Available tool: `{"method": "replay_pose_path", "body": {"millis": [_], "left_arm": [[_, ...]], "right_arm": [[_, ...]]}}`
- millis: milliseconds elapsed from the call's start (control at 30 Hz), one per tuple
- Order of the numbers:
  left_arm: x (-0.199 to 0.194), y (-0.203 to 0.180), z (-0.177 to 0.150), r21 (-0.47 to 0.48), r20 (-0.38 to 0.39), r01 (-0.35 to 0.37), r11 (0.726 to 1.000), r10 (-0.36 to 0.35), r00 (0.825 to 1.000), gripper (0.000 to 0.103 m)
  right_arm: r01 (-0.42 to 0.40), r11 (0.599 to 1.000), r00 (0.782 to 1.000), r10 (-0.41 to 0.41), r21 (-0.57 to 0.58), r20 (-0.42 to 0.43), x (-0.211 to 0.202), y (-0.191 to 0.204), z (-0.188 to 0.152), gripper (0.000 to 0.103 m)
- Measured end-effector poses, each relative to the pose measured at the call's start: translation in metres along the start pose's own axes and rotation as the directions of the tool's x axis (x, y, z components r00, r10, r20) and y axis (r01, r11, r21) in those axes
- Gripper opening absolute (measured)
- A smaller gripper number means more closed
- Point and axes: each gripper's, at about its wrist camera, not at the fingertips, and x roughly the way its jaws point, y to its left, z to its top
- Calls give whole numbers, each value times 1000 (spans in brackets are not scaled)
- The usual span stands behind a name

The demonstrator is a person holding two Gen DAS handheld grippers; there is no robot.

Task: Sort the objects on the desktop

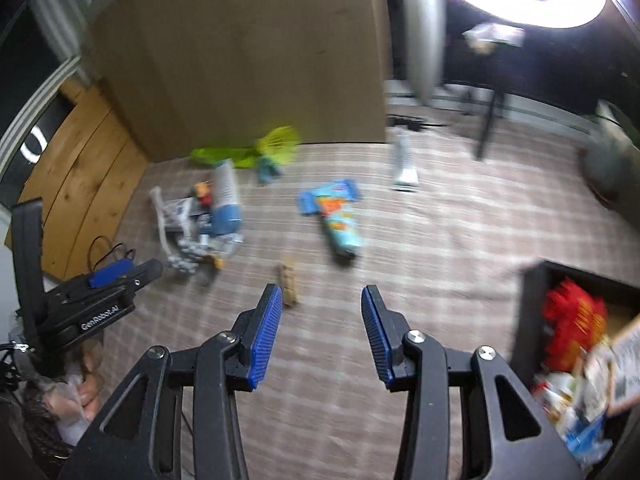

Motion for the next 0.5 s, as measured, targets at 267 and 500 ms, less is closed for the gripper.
{"method": "replay_pose_path", "body": {"millis": [267,500], "left_arm": [[34,72,11,-155,-38,5,988,-11,999,51],[56,84,22,-206,-53,38,978,-50,997,49]], "right_arm": [[-104,989,988,91,-109,-123,76,82,42,39],[-136,974,975,98,-184,-202,127,129,65,35]]}}
